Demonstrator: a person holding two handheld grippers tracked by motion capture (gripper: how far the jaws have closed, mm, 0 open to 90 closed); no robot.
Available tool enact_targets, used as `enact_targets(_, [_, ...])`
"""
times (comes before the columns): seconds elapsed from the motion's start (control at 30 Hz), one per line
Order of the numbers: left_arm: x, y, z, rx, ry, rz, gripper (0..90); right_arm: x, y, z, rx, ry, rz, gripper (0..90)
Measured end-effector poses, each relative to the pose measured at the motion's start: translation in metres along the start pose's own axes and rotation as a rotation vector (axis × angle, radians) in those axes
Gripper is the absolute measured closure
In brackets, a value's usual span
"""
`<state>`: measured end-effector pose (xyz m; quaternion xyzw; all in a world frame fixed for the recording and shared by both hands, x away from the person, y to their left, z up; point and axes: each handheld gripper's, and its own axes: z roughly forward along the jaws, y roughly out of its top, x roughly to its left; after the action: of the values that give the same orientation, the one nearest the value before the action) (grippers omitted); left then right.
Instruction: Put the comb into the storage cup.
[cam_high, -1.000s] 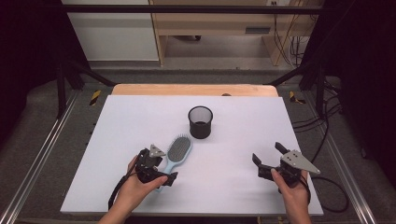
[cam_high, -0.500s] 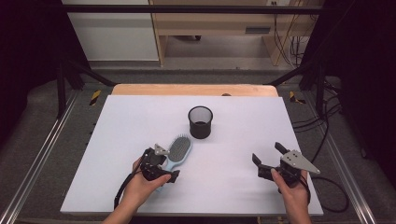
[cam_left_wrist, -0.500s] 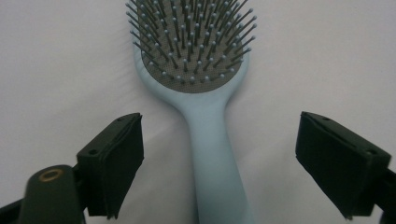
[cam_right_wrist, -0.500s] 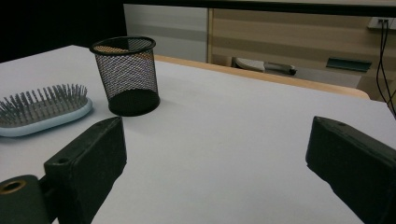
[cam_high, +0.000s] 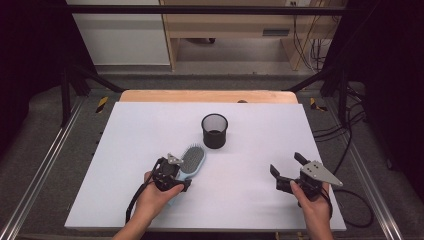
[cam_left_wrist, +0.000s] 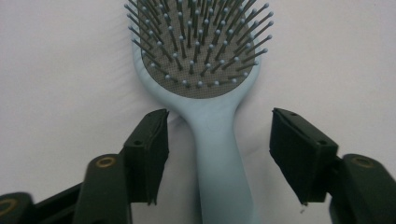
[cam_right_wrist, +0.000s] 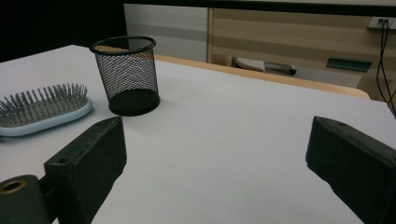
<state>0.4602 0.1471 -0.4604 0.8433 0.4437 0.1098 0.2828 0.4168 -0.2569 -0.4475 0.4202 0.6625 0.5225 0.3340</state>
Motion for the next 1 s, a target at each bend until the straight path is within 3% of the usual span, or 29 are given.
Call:
enact_targets(0.53, [0.0001, -0.0023, 0.0014, 0.005, 0.038, 0.026, 57.1, 0.0005, -0.0001, 0.0002, 0.001, 0.003, -0.002, 5.5])
enact_targets(1.0, [-0.0035, -0.0059, 0.0013, -0.015, 0.066, 0.042, 61.4, 0.0004, -0.0001, 0.0003, 0.002, 0.002, -0.001, 5.6])
